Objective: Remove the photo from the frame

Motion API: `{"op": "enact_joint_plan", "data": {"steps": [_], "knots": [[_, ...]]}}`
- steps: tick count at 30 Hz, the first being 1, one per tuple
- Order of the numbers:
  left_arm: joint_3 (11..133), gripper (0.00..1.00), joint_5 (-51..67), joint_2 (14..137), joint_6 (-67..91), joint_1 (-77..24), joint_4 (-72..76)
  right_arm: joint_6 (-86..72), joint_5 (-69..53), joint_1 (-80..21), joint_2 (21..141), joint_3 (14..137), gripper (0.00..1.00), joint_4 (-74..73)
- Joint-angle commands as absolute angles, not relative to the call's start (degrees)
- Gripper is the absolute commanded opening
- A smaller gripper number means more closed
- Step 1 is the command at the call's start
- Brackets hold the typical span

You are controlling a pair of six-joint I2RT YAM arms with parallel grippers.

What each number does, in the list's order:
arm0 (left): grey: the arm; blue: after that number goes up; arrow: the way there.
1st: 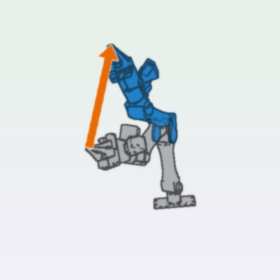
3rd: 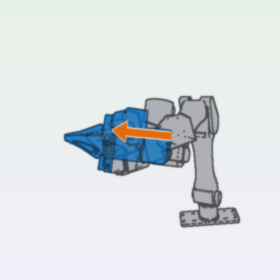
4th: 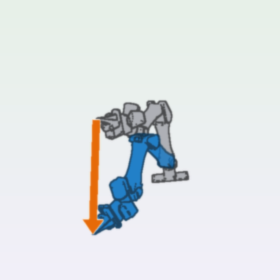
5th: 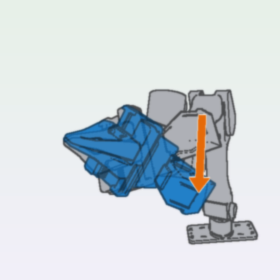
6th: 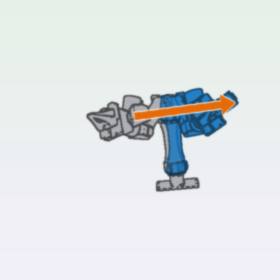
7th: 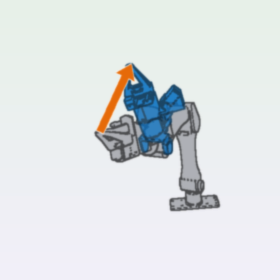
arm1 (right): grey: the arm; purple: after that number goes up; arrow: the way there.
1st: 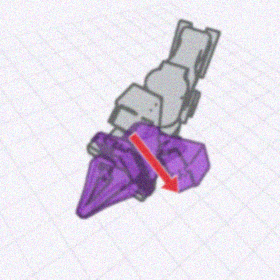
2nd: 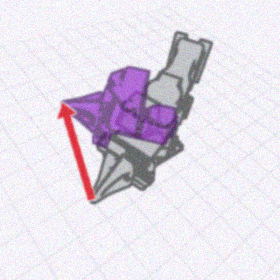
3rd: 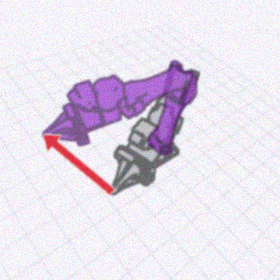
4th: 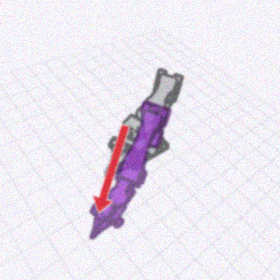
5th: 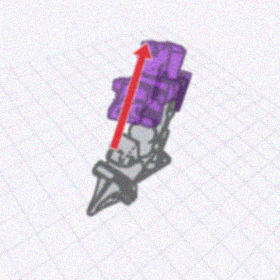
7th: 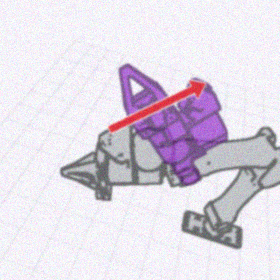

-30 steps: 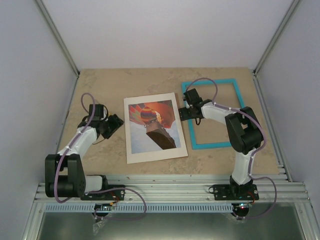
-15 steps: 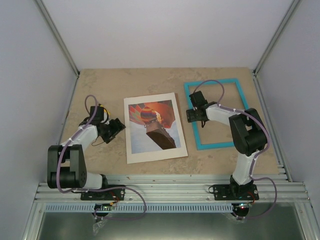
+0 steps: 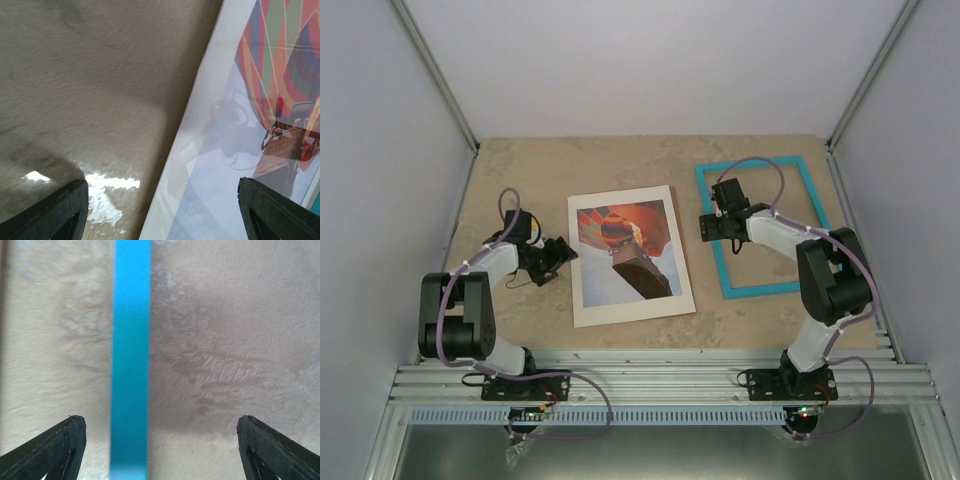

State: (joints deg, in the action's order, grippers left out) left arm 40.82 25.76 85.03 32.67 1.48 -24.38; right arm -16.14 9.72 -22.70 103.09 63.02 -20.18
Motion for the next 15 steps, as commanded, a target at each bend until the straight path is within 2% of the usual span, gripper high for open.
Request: {"op": "enact_joint_plan", "data": {"steps": [1, 10, 15], "knots": [[42.5, 0.83, 28.1, 87.5, 31.3, 0.5, -23.3, -14.5, 3.3, -23.3, 97.3, 60.8, 0.84, -18.1], [43.2, 0.78, 30.6, 90.9, 30.6, -2.3, -22.2, -14.9, -3.3, -23.6, 91.6, 56.5, 0.84, -14.6], [43.4, 0.73, 31.0, 91.1, 30.8, -2.8, -21.7, -15.0, -4.6, -23.6, 91.0, 55.5, 0.84, -13.5]]}}
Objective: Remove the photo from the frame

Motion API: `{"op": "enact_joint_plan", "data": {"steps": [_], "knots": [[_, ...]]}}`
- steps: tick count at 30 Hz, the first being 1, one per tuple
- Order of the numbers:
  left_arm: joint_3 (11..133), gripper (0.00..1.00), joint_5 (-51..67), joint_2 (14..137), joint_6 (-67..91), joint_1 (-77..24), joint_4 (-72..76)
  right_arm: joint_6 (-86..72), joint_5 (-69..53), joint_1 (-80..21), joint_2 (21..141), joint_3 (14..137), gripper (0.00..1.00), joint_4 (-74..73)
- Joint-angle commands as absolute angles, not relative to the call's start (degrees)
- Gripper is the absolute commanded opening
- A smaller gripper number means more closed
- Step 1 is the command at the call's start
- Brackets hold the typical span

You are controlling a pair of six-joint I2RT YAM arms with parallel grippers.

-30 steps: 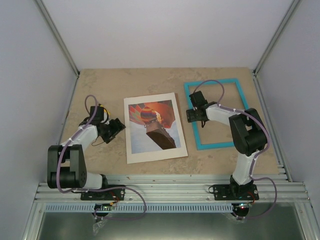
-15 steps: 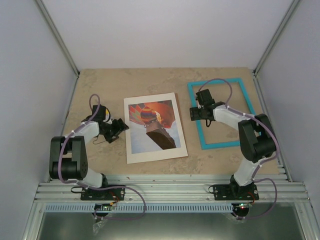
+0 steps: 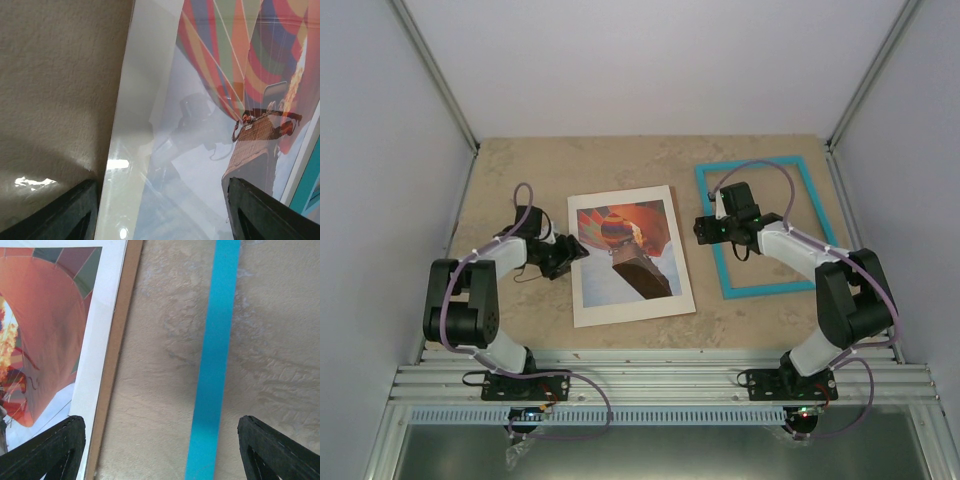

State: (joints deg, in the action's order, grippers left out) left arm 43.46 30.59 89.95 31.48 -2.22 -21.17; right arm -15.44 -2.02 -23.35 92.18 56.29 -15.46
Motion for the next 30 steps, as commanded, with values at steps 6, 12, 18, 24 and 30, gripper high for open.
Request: {"op": "enact_joint_plan", "data": {"steps": [6, 12, 18, 24, 30], "knots": [[43.5, 0.65, 32.3, 88.8, 31.2, -3.3, -21.3, -15.1, -6.1, -23.7, 90.9, 55.5, 0.84, -12.9], [43.6, 0.58, 32.5, 86.7, 32.1, -4.0, -21.1, -15.6, -7.3, -23.8, 91.0, 55.6, 0.84, -12.5], [43.9, 0.57, 33.2, 85.7, 32.9, -4.4, -21.0, -15.7, -8.2, -24.0, 91.1, 55.5, 0.84, -12.5], [44.0, 0.55, 33.5, 84.7, 34.1, -5.3, -20.9, -15.6, -10.4, -24.3, 91.0, 55.6, 0.84, -12.7], [43.6, 0.55, 33.8, 83.9, 35.1, -6.1, -20.3, -16.0, -12.8, -24.9, 91.3, 54.5, 0.84, -12.4]]}}
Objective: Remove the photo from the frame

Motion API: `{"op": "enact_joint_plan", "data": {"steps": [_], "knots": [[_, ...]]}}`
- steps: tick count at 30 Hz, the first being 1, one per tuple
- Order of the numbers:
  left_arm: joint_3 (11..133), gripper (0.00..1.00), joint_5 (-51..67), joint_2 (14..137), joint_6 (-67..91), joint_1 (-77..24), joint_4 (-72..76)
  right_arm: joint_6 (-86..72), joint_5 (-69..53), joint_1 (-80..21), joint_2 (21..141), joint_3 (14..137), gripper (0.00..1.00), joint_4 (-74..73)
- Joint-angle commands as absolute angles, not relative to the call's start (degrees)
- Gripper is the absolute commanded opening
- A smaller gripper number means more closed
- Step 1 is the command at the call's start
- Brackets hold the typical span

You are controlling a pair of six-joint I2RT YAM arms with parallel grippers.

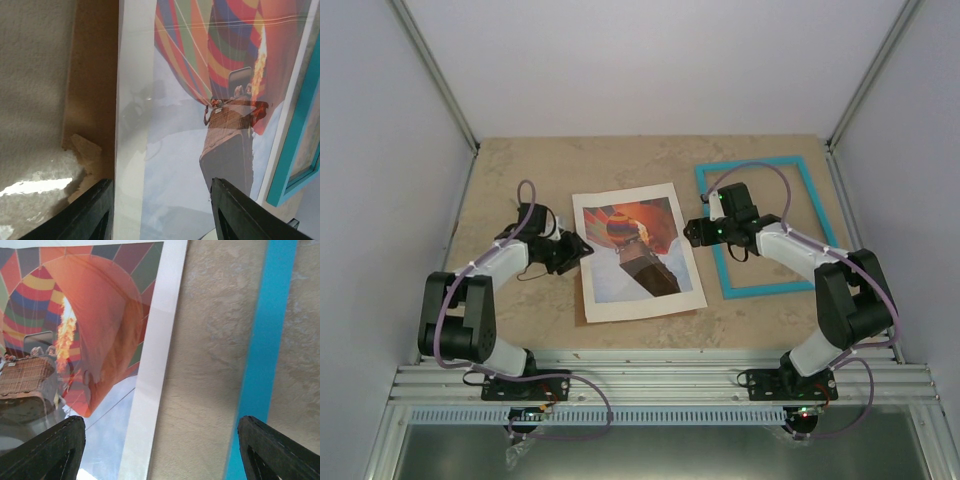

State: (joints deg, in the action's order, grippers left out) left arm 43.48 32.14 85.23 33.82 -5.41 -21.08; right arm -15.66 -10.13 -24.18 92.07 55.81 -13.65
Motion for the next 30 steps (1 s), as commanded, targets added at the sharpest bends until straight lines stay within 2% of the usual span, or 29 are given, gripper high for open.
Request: {"op": "enact_joint_plan", "data": {"steps": [1, 9, 19, 30], "knots": [[43.3, 0.55, 33.9, 84.0, 35.3, -6.3, -20.0, -16.1, -13.3, -24.9, 91.4, 54.3, 0.84, -12.3], [41.3, 0.57, 32.1, 87.0, 35.2, -7.5, -18.9, -17.1, -18.7, -25.8, 93.8, 53.7, 0.84, -13.2], [42.7, 0.65, 26.9, 89.1, 33.3, -9.3, -21.0, -19.5, -18.1, -26.0, 98.4, 53.7, 0.84, -14.1], [42.9, 0.67, 25.2, 90.3, 33.1, -10.4, -21.3, -20.3, -18.3, -27.5, 102.6, 55.3, 0.85, -14.7]]}}
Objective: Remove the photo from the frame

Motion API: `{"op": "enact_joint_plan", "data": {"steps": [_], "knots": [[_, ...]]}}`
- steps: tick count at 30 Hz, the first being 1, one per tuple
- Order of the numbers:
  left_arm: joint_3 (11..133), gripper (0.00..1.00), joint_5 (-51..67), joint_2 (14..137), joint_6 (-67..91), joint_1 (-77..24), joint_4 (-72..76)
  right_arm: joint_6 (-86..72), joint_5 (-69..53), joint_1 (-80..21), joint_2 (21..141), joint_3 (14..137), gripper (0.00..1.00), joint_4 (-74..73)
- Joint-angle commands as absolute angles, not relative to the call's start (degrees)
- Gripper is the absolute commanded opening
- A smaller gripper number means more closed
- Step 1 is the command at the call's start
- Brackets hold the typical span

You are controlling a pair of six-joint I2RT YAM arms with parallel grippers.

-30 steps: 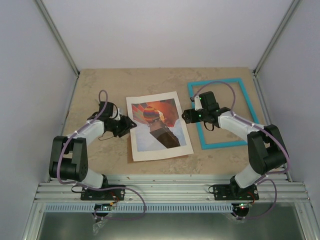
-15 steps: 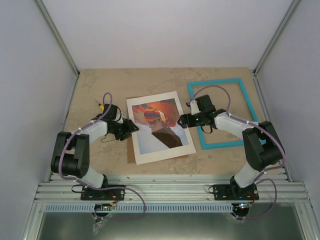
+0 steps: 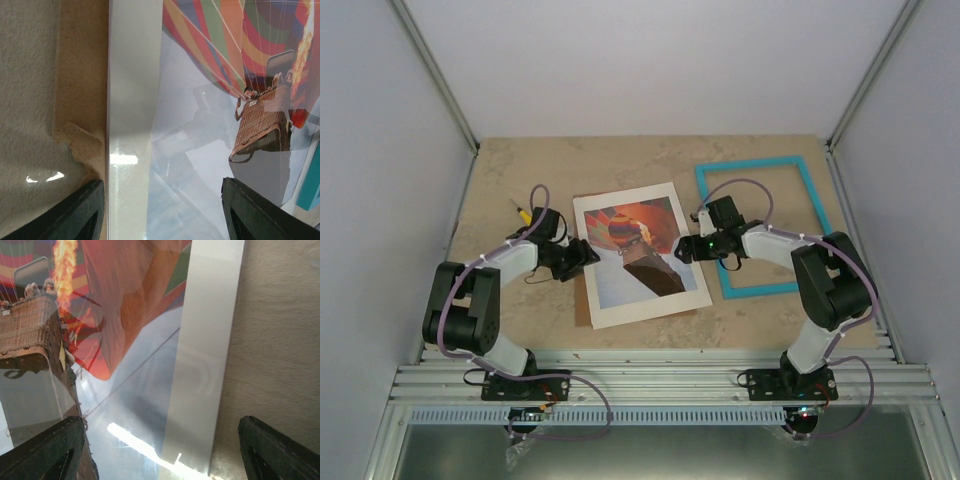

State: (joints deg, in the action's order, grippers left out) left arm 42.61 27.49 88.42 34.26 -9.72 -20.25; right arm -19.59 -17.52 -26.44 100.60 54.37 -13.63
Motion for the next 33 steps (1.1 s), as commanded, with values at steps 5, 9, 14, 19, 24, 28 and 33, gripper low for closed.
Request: {"op": "enact_joint_plan", "data": {"steps": [5, 9, 14, 19, 24, 28, 33], "knots": [[43.2, 0.67, 25.0, 90.4, 33.3, -10.8, -21.3, -20.5, -19.1, -28.0, 102.0, 56.2, 0.85, -15.0], [43.2, 0.67, 24.6, 90.4, 33.1, -10.9, -21.5, -20.5, -20.4, -28.1, 100.5, 56.8, 0.85, -15.7], [43.1, 0.68, 24.2, 90.2, 33.2, -10.9, -21.6, -20.8, -22.3, -28.2, 98.7, 57.1, 0.84, -15.9], [43.0, 0.68, 24.2, 89.8, 33.2, -11.0, -21.7, -21.4, -24.0, -28.2, 97.5, 57.1, 0.84, -15.7], [43.0, 0.70, 23.2, 88.7, 33.2, -11.0, -22.2, -21.9, -24.4, -28.2, 95.9, 57.0, 0.84, -16.0], [43.0, 0.70, 22.9, 87.9, 33.4, -11.0, -22.5, -22.2, -25.8, -28.2, 94.8, 57.0, 0.84, -16.2], [42.9, 0.70, 22.7, 87.8, 33.4, -11.0, -22.6, -22.9, -27.5, -28.2, 93.6, 56.5, 0.82, -14.9]]}}
